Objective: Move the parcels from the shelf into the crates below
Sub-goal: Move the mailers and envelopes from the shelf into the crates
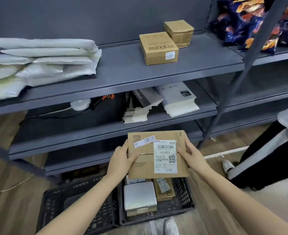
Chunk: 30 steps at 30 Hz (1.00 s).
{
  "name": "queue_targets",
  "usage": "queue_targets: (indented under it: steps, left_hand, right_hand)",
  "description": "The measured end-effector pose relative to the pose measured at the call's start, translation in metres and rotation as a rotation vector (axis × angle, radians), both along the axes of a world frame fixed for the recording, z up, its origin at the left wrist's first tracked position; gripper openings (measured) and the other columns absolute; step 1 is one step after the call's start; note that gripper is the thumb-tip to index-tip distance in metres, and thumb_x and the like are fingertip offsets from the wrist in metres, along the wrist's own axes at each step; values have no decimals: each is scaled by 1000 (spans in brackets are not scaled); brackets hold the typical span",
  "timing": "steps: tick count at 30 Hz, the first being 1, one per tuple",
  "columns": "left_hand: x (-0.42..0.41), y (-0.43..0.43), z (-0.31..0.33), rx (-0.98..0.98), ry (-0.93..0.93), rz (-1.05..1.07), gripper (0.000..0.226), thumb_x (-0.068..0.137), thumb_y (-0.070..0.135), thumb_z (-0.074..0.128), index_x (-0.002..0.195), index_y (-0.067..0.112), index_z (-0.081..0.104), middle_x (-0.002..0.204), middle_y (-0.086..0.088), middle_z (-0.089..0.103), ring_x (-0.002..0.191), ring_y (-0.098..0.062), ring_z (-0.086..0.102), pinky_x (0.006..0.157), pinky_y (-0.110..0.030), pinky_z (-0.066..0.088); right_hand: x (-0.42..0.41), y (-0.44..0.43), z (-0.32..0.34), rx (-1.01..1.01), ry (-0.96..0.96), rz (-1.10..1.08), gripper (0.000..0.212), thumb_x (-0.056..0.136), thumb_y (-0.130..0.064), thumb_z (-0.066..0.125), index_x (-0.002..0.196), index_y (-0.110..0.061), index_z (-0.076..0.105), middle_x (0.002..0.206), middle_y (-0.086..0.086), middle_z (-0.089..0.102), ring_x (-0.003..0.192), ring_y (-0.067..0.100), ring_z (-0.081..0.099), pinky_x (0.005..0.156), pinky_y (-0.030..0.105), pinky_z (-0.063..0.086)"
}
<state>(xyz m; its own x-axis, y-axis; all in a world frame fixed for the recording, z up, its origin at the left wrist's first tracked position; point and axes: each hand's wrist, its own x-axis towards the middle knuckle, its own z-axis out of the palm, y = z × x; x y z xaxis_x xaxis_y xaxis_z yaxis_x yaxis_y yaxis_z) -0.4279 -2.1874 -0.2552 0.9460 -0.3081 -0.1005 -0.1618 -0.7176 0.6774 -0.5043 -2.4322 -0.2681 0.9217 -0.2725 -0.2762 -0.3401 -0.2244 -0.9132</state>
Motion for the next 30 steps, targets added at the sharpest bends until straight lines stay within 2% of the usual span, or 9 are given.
queue_targets:
  steps: [5,10,14,18,21,24,26,28,30]
  left_hand:
    - [8,-39,-76,49,97,-16,54,88,44,58,138,35,38,102,0,48,91,-14,51,74,-27,42]
    - [17,-67,-186,171,212,-10,62,88,46,57,144,39,31,105,-1,48,96,-20,58,82,-32,49]
    - [25,-91,-285,238,273,-15,69,88,46,58,148,31,26,121,0,48,106,-18,57,84,-33,49]
    - [44,-131,-377,229,313,-98,97,79,41,72,151,20,12,139,-2,41,127,-20,41,100,-30,40]
    - [52,-156,-435,311,352,-253,109,74,42,76,151,26,1,148,-2,28,134,-23,31,108,-37,34]
    - [67,-166,-485,393,361,-361,116,73,41,76,151,26,-8,156,1,9,142,-23,18,114,-43,27]
    - [81,-167,-510,424,373,-383,118,72,43,77,150,28,-10,158,2,1,144,-25,14,115,-45,24]
    - [89,-167,-530,423,396,-418,113,71,44,78,150,34,-2,159,2,1,144,-28,11,116,-45,20]
    - [87,-169,-544,437,417,-519,104,71,42,79,149,38,10,158,6,6,143,-26,10,116,-43,19]
  right_hand:
    - [-5,-23,-88,38,121,-113,64,89,-49,53,144,-50,20,128,-9,60,112,15,60,100,44,47]
    - [-12,-38,-190,46,266,-228,54,94,-33,54,142,-43,31,112,-15,64,99,7,60,84,24,44]
    - [-14,-46,-294,80,386,-325,61,93,-30,55,144,-44,26,110,-5,68,97,16,64,86,32,49]
    - [-22,-40,-384,198,527,-483,77,87,-29,65,142,-51,16,91,-2,67,85,25,65,82,49,54]
    - [-28,-34,-435,169,588,-582,96,82,-22,73,145,-46,4,77,-1,64,72,20,63,76,42,56]
    - [-22,-27,-476,145,559,-546,110,78,-10,76,143,-48,-4,74,2,63,69,17,62,69,32,53]
    - [-13,-21,-502,172,570,-560,99,77,-17,78,147,-43,13,80,0,63,73,16,62,72,35,54]
    - [-6,-12,-523,224,609,-572,74,81,-25,74,142,-32,33,92,-3,65,82,17,64,82,40,55]
    - [-6,-5,-546,230,615,-498,60,86,-29,67,140,-28,40,109,1,67,96,21,66,89,43,54]
